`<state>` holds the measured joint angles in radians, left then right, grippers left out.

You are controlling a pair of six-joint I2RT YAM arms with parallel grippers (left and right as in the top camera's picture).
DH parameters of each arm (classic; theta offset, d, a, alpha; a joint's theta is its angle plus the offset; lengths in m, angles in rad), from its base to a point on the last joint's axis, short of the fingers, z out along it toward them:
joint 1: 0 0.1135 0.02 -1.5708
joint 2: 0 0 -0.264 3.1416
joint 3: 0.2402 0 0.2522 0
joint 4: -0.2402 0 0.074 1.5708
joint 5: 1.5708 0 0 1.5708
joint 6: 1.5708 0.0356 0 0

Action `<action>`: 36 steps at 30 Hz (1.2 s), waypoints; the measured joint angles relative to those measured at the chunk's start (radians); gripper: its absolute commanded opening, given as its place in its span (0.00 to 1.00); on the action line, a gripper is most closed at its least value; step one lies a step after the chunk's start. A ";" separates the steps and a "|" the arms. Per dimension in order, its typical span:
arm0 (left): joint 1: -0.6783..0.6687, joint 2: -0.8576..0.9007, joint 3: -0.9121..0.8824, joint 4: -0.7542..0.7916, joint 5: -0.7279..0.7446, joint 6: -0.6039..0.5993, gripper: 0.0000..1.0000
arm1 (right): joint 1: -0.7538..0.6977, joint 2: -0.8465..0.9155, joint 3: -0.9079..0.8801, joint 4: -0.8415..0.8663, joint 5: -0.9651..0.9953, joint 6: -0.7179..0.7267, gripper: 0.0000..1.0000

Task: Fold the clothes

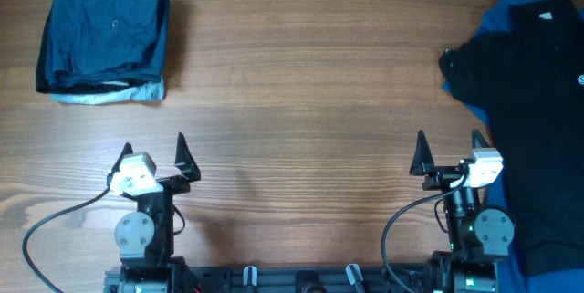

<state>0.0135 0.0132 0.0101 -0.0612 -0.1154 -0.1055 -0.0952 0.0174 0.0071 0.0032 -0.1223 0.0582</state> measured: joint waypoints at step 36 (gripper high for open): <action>0.000 0.000 0.000 0.000 0.000 0.000 1.00 | 0.000 0.002 0.060 0.003 -0.025 0.133 1.00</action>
<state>0.0139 0.0132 0.0101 -0.0612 -0.1158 -0.1055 -0.0956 0.0193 0.0669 0.0067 -0.1471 0.1909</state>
